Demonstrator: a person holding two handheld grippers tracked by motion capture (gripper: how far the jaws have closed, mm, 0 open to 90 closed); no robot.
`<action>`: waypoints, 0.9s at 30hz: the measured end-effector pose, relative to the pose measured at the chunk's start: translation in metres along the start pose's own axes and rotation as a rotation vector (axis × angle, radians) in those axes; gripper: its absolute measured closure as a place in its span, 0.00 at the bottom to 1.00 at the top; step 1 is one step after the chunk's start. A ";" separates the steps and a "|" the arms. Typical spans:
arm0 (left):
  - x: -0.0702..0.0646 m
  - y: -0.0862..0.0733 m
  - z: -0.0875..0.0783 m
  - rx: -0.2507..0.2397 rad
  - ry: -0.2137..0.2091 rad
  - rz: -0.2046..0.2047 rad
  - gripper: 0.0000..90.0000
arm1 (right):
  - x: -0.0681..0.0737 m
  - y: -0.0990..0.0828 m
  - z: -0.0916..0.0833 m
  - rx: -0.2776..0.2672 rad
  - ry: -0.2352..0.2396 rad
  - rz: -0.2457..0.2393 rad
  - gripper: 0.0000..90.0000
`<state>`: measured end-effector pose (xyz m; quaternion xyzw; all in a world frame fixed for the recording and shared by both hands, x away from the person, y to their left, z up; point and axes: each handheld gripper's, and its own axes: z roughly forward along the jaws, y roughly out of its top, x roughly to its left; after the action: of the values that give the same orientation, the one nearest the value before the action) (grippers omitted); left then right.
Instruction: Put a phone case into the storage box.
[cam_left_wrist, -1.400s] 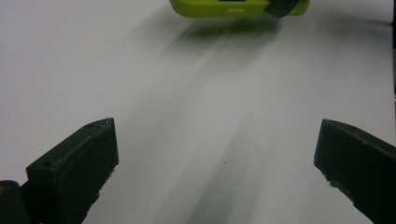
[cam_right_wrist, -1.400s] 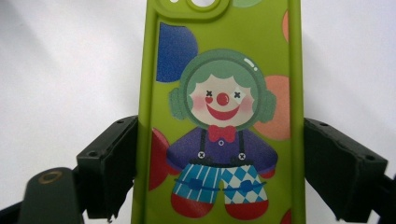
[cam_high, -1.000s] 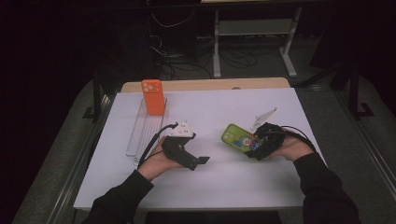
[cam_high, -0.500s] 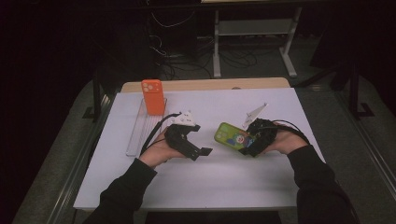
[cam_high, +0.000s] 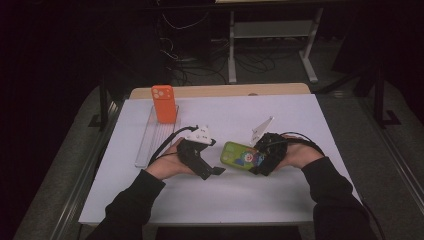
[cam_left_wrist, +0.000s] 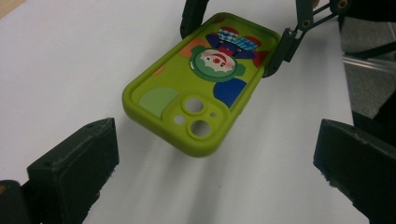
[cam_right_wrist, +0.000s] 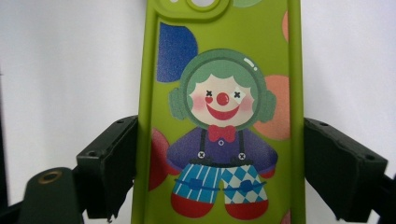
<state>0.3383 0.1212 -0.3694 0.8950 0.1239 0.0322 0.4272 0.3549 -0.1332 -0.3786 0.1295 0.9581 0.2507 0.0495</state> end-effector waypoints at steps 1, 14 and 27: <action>-0.001 0.000 0.000 -0.003 -0.007 0.001 0.00 | 0.002 0.001 0.000 -0.004 0.002 -0.009 0.17; -0.012 -0.001 0.010 0.047 -0.082 0.095 0.00 | 0.025 0.013 0.005 0.010 0.079 -0.112 0.17; -0.020 -0.004 0.024 0.098 -0.121 0.131 0.00 | 0.040 0.026 0.009 0.014 0.100 -0.165 0.17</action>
<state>0.3224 0.1004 -0.3864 0.9213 0.0405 -0.0003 0.3867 0.3240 -0.0965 -0.3752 0.0377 0.9685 0.2451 0.0210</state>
